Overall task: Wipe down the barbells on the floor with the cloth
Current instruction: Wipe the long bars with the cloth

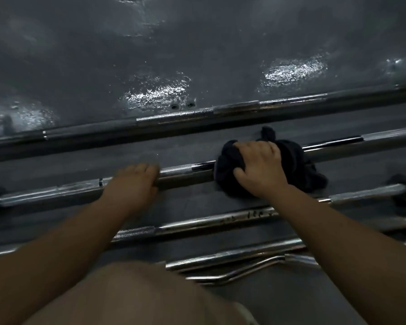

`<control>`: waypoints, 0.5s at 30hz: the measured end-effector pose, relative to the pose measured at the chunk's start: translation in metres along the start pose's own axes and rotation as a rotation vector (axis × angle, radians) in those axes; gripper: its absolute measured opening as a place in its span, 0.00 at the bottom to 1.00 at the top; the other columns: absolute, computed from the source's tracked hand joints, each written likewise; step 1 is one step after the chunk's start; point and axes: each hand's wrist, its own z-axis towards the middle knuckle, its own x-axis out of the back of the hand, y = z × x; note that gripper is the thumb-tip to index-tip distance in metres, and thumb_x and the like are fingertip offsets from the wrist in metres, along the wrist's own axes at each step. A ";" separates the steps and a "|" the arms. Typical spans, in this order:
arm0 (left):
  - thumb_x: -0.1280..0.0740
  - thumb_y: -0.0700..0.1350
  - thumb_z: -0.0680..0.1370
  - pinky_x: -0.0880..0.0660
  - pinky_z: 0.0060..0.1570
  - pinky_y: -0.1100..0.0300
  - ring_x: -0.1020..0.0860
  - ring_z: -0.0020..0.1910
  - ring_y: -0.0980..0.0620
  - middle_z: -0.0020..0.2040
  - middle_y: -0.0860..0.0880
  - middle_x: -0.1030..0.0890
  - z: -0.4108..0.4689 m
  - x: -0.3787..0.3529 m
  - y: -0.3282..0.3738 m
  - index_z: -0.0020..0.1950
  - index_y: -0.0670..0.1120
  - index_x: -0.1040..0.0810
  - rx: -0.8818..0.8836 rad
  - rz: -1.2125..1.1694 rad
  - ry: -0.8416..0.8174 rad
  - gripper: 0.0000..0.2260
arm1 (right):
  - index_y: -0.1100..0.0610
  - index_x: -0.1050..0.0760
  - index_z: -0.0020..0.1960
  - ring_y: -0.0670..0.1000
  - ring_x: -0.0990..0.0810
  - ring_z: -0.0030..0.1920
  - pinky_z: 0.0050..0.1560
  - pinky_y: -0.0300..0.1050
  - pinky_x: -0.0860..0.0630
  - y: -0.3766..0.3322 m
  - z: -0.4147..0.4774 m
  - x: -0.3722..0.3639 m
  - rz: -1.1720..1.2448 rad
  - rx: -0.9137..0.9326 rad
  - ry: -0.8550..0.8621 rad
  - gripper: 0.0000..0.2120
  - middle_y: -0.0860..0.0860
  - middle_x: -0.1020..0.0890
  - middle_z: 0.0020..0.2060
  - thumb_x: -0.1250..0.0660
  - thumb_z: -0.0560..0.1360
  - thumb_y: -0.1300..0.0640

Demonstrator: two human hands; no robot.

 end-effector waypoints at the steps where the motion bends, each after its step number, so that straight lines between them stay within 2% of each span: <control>1: 0.37 0.54 0.78 0.32 0.64 0.53 0.29 0.66 0.44 0.69 0.45 0.29 -0.003 0.006 0.003 0.72 0.49 0.35 -0.020 -0.020 -0.032 0.24 | 0.47 0.30 0.69 0.56 0.28 0.62 0.72 0.59 0.41 0.004 0.000 0.000 0.014 0.012 0.000 0.30 0.50 0.22 0.58 0.42 0.69 0.40; 3: 0.36 0.54 0.78 0.38 0.69 0.57 0.35 0.73 0.46 0.77 0.46 0.37 -0.013 0.020 -0.001 0.79 0.49 0.45 -0.023 -0.052 -0.173 0.32 | 0.46 0.31 0.70 0.55 0.29 0.64 0.73 0.59 0.43 0.008 -0.004 -0.002 0.040 0.037 0.017 0.31 0.49 0.23 0.60 0.44 0.72 0.33; 5: 0.34 0.54 0.79 0.44 0.72 0.61 0.42 0.77 0.49 0.80 0.48 0.46 -0.024 0.039 -0.013 0.80 0.51 0.53 -0.039 -0.042 -0.358 0.37 | 0.46 0.29 0.69 0.55 0.28 0.65 0.74 0.60 0.43 0.010 -0.008 -0.008 0.073 0.043 0.060 0.31 0.49 0.22 0.60 0.45 0.74 0.29; 7: 0.33 0.53 0.79 0.43 0.70 0.62 0.40 0.76 0.50 0.80 0.48 0.44 -0.026 0.063 -0.014 0.80 0.50 0.49 0.009 -0.036 -0.504 0.36 | 0.47 0.26 0.65 0.56 0.26 0.63 0.73 0.60 0.42 0.008 -0.009 -0.014 0.074 0.028 0.123 0.28 0.49 0.21 0.58 0.44 0.76 0.30; 9: 0.33 0.54 0.78 0.39 0.70 0.60 0.36 0.74 0.47 0.78 0.46 0.39 -0.015 0.082 0.002 0.80 0.50 0.46 0.106 -0.072 -0.482 0.35 | 0.47 0.24 0.62 0.56 0.25 0.61 0.71 0.60 0.39 0.005 -0.009 -0.020 0.067 -0.016 0.178 0.24 0.49 0.19 0.56 0.42 0.76 0.33; 11: 0.34 0.54 0.79 0.38 0.71 0.56 0.36 0.74 0.45 0.78 0.44 0.39 -0.005 0.087 0.030 0.80 0.48 0.47 0.134 -0.098 -0.397 0.34 | 0.47 0.23 0.60 0.56 0.24 0.59 0.70 0.59 0.37 0.003 -0.010 -0.020 0.072 -0.035 0.219 0.21 0.49 0.18 0.55 0.41 0.77 0.36; 13: 0.35 0.53 0.79 0.38 0.71 0.56 0.37 0.75 0.45 0.78 0.45 0.39 0.001 0.079 0.058 0.79 0.47 0.45 0.048 -0.102 -0.331 0.32 | 0.47 0.23 0.58 0.56 0.23 0.57 0.65 0.58 0.34 0.006 -0.010 -0.015 0.058 -0.004 0.239 0.19 0.49 0.18 0.53 0.40 0.77 0.37; 15: 0.35 0.54 0.79 0.40 0.73 0.56 0.38 0.75 0.46 0.78 0.46 0.40 -0.003 0.086 0.073 0.79 0.48 0.45 -0.082 -0.051 -0.374 0.33 | 0.48 0.23 0.54 0.57 0.22 0.55 0.60 0.57 0.33 0.009 -0.005 -0.001 0.034 0.032 0.141 0.19 0.50 0.18 0.50 0.42 0.76 0.35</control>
